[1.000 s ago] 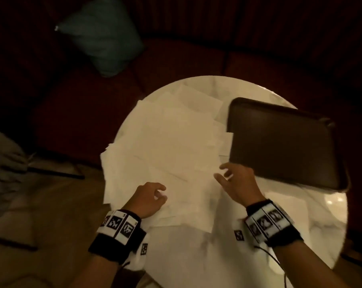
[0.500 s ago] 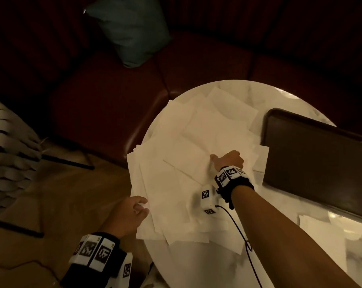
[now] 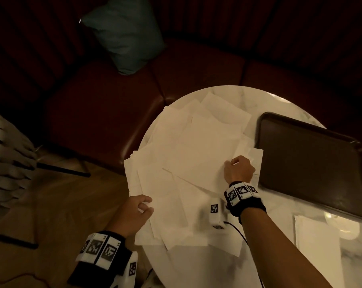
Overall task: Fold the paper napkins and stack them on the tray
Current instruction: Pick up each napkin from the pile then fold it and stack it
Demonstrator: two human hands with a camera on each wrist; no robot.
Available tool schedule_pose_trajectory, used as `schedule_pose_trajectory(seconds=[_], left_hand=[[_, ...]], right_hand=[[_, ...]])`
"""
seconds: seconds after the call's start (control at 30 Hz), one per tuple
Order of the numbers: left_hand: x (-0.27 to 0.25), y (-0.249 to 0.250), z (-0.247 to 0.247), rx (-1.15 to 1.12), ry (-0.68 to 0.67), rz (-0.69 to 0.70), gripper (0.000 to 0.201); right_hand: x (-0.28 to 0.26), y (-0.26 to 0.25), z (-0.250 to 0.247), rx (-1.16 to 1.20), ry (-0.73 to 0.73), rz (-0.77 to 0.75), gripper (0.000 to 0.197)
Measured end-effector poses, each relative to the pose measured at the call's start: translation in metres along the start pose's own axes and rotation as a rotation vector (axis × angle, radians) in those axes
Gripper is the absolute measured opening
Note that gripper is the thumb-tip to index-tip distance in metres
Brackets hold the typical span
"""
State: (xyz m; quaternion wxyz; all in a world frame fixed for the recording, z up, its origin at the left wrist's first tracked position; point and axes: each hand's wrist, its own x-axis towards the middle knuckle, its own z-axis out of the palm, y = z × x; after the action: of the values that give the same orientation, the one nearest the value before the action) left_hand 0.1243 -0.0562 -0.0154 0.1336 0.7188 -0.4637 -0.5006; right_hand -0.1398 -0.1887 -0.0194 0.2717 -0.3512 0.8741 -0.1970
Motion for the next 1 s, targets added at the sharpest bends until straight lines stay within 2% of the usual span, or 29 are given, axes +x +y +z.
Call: schedule_pose_trajectory(seconds=[0.07, 0.13, 0.33, 0.4, 0.43, 0.5, 0.57, 0.67, 0.73, 0.77, 0.83, 0.9, 1.0], left_hand=[[-0.001, 0.006, 0.002, -0.003, 0.013, 0.027, 0.020], [-0.002, 0.015, 0.003, -0.004, 0.034, 0.068, 0.015], [-0.003, 0.058, 0.022, -0.155, 0.059, 0.247, 0.018], [-0.002, 0.080, 0.035, -0.244, 0.035, 0.261, 0.034], [-0.005, 0.095, 0.042, -0.302, -0.006, 0.239, 0.050], [-0.010, 0.121, 0.058, -0.467, -0.173, 0.162, 0.086], [-0.022, 0.143, 0.073, -0.589, -0.368, 0.086, 0.101], [-0.039, 0.160, 0.095, -0.661, -0.592, 0.082, 0.084], [-0.048, 0.163, 0.109, -0.696, -0.707, 0.161, 0.069], [-0.055, 0.165, 0.113, -0.683, -0.731, 0.206, 0.060], [-0.065, 0.172, 0.116, -0.631, -0.680, 0.264, 0.043], [-0.071, 0.182, 0.113, -0.541, -0.624, 0.344, 0.037], [-0.084, 0.203, 0.101, -0.331, -0.615, 0.474, 0.044]], right_hand=[[-0.001, 0.008, -0.017, 0.015, 0.047, -0.116, 0.012], [0.000, 0.015, -0.035, 0.067, 0.015, -0.235, 0.010], [-0.020, 0.032, -0.126, 0.240, -0.211, -0.475, 0.007], [-0.038, 0.038, -0.159, 0.317, -0.328, -0.519, 0.009], [-0.047, 0.043, -0.176, 0.364, -0.383, -0.532, 0.011], [-0.063, 0.053, -0.204, 0.464, -0.461, -0.530, 0.015], [-0.076, 0.067, -0.226, 0.577, -0.524, -0.478, 0.023], [-0.085, 0.091, -0.248, 0.747, -0.585, -0.370, 0.037], [-0.087, 0.107, -0.259, 0.811, -0.594, -0.313, 0.038], [-0.088, 0.116, -0.264, 0.830, -0.592, -0.292, 0.040], [-0.088, 0.135, -0.273, 0.849, -0.563, -0.247, 0.046], [-0.085, 0.147, -0.283, 0.831, -0.464, -0.259, 0.055], [-0.080, 0.148, -0.309, 0.518, -0.023, -0.500, 0.059]])
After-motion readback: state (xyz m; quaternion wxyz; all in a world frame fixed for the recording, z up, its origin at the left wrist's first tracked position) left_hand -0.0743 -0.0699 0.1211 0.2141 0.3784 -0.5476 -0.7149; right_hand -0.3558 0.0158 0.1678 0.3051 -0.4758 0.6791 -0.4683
